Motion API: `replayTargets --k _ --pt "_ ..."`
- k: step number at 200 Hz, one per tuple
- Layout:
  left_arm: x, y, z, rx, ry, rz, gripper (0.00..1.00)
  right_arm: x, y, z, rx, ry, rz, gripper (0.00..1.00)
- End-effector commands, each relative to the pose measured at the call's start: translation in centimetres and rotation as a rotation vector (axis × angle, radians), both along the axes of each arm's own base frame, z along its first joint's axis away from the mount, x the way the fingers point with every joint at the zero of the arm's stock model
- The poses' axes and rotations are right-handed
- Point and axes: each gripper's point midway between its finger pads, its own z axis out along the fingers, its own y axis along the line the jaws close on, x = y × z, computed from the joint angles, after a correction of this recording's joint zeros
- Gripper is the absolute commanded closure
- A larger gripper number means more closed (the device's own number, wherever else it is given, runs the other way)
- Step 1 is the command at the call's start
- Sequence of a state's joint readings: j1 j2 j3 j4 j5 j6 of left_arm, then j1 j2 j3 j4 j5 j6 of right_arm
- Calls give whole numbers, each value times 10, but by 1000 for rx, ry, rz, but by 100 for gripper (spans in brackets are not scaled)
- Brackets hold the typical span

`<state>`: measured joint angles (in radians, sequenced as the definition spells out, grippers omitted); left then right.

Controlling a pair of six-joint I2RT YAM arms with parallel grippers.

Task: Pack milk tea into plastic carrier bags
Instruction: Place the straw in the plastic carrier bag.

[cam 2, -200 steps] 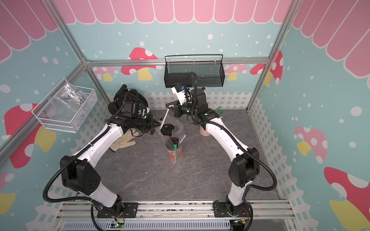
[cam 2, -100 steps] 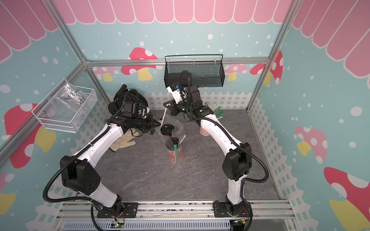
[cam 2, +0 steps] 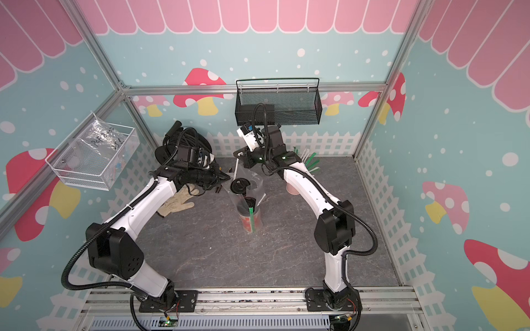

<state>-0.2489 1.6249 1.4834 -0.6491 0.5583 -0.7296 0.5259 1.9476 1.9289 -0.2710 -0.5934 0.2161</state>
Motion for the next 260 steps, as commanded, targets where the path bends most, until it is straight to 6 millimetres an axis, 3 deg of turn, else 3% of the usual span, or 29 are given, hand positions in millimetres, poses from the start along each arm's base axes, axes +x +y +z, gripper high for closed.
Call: replayTargets --k 1,121,152,205,225,260 --pt "5 1 10 -16 -29 4 97 -1 9 -10 -17 12 34 96" --pt "5 2 7 -10 -25 2 98 15 29 -83 -118 100 11 92" --pt "4 3 6 -11 -24 4 97 14 31 -93 -142 105 10 84" --pt "4 5 4 -11 -17 7 98 13 29 -105 -183 109 7 81" --pt "3 6 4 -12 -15 6 97 13 28 -96 -182 90 4 73" --pt "4 7 4 -13 -15 10 98 12 22 -55 -159 13 -26 64"
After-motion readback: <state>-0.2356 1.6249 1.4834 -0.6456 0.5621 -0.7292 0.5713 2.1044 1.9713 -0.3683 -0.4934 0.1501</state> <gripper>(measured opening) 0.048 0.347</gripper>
